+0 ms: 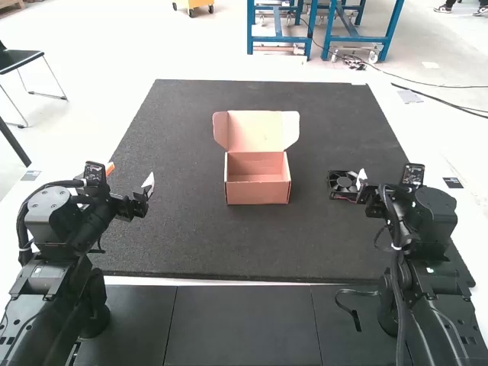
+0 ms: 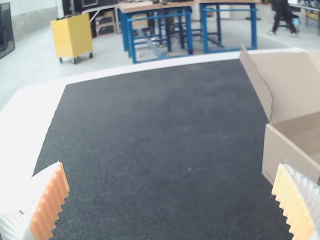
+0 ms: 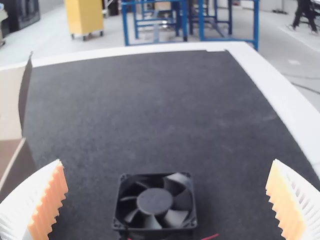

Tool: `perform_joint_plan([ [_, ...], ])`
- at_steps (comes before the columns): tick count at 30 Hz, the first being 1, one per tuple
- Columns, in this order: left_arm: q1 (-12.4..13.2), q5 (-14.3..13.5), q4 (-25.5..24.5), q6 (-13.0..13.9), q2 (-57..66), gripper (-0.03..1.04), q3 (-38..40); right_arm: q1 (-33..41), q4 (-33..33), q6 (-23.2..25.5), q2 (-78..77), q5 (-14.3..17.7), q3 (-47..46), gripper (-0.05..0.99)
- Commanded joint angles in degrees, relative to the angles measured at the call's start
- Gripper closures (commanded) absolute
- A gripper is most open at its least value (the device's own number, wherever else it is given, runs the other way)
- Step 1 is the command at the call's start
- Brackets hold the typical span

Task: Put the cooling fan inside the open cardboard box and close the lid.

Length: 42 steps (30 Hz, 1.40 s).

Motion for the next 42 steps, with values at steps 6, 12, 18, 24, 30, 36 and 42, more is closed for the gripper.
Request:
perform_joint_plan([
  [6,0.48,0.4,0.47,0.76,-0.51,0.05,-0.34,-0.72,0.03,-0.2,-0.36,0.26,-0.3,0.02],
  [12,0.48,0.49,0.29,0.85,-0.51,0.05,-0.34,-0.72,0.03,-0.2,-0.36,0.26,-0.3,0.02],
  [18,0.56,0.49,0.38,0.85,-0.51,0.05,-0.43,-0.72,0.03,-0.2,-0.36,0.26,-0.3,0.02],
  [24,0.56,0.49,0.38,0.85,-0.51,0.05,-0.34,-0.72,0.03,-0.2,-0.27,0.26,-0.21,0.02],
  [30,0.56,0.49,0.91,0.32,-0.51,0.05,-0.34,-0.63,0.21,0.07,-0.36,0.26,-0.21,0.02],
  [36,0.48,-2.94,4.86,-3.99,-0.51,0.05,-0.34,-0.72,2.58,2.7,-0.36,0.78,-0.3,0.02],
  [42,0.48,-6.36,9.52,-5.22,-0.51,0.05,-0.25,-1.07,7.07,3.58,-0.36,2.54,-0.3,0.02],
])
